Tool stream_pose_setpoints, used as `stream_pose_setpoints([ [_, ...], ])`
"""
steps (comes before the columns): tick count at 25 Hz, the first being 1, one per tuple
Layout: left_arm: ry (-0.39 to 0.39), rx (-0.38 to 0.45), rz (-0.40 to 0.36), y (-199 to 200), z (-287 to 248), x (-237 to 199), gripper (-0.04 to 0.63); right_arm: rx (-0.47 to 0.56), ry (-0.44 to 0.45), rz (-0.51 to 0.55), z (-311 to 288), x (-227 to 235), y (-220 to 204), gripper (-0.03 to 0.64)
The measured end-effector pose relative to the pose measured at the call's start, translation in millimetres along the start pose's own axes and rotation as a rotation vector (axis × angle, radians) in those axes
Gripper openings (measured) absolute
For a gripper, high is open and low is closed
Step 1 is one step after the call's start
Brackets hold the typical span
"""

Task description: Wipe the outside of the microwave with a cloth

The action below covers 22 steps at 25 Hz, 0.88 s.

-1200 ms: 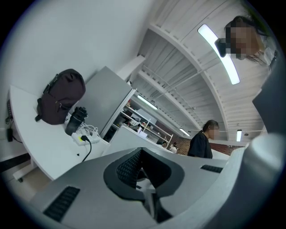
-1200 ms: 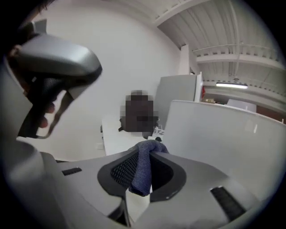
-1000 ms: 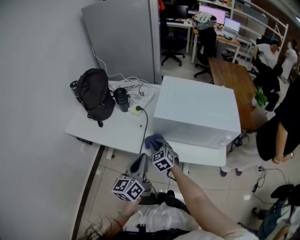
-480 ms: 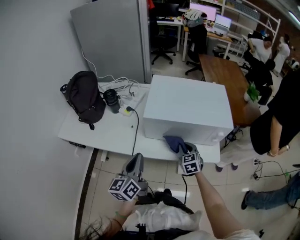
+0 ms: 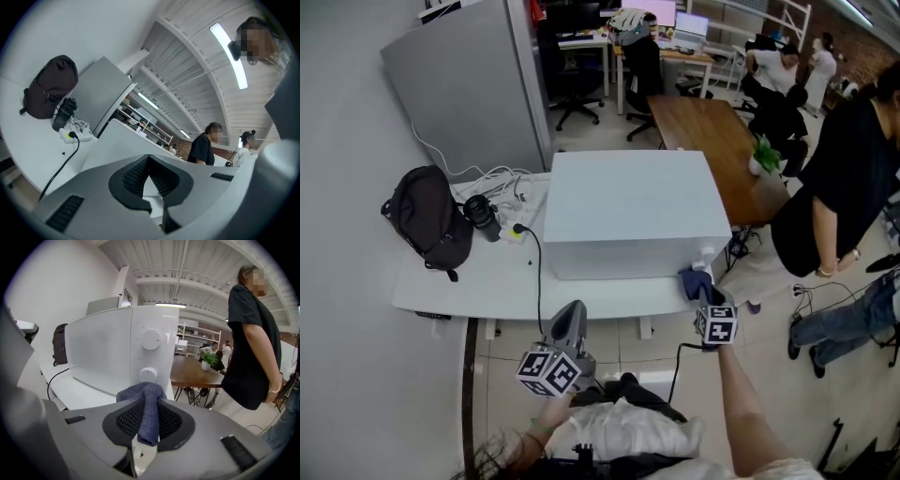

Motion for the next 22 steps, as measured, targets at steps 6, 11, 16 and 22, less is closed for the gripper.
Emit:
stream_pose_setpoints([
  [6, -0.087, -0.037, -0.013, -0.4, -6.4, 17.9, -0.009, 0.132, 0.027, -0.094, 45.6, -10.0, 29.4, 0.072],
  [11, -0.164, -0.067, -0.036, 0.1, -10.1, 26.7, -0.009, 0.288, 0.025, -0.099, 93.5, 21.8, 85.4, 0.071],
  [16, -0.158, -0.064, -0.021, 1.0, -18.8, 25.1, -0.009, 0.389, 0.009, -0.014, 96.5, 74.2, 163.2, 0.071],
  [22, -0.12, -0.015, -0.007, -7.4, -50.8, 38.7, -0.009, 0.414, 0.084, 0.101, 28.6, 128.3, 245.2, 0.072],
])
Point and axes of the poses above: the fingertips, and each gripper's own axes: z backward along the fingers, x to its right, y out of its top, the point moved 4 cm from there along z, backward along the fingers, and after that the axes turned 8 degrees about x, right-handed, at the moved point
